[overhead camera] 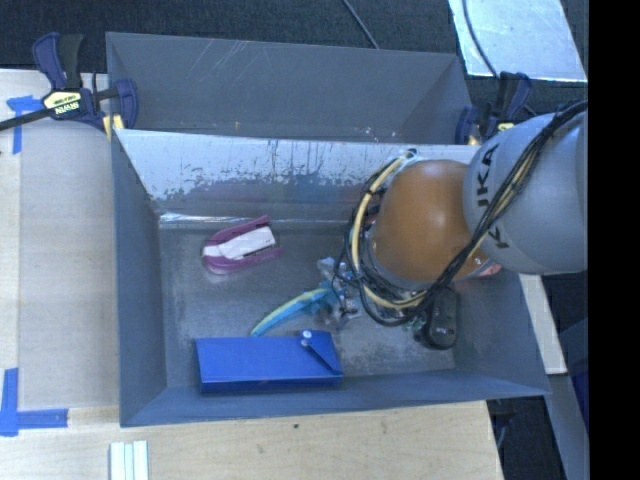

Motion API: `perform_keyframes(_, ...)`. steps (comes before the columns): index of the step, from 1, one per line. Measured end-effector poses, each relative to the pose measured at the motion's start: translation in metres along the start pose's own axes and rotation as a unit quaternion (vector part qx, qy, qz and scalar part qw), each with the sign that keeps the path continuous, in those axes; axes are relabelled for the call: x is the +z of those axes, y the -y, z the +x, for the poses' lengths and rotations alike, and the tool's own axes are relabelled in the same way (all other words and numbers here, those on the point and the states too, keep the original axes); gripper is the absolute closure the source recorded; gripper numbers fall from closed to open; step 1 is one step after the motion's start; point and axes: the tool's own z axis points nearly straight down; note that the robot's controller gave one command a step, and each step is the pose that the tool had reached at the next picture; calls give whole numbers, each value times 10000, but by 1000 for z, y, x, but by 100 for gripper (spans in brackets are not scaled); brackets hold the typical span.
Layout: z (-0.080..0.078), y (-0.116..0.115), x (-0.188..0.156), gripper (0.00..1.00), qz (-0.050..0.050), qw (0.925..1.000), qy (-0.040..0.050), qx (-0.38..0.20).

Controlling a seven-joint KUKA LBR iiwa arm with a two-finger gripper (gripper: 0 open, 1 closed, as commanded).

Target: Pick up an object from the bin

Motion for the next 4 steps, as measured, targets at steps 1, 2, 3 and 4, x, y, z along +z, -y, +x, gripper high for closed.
perform_keyframes(1,0,-1,-37,100,-12,10000,-64,-3)
perform_keyframes(2,-3,0,-59,100,-5,10000,-32,-6)
perform_keyframes(3,-4,0,-63,100,-5,10000,-30,-8)
perform_keyframes(4,-5,0,-73,100,-4,10000,-21,-10)
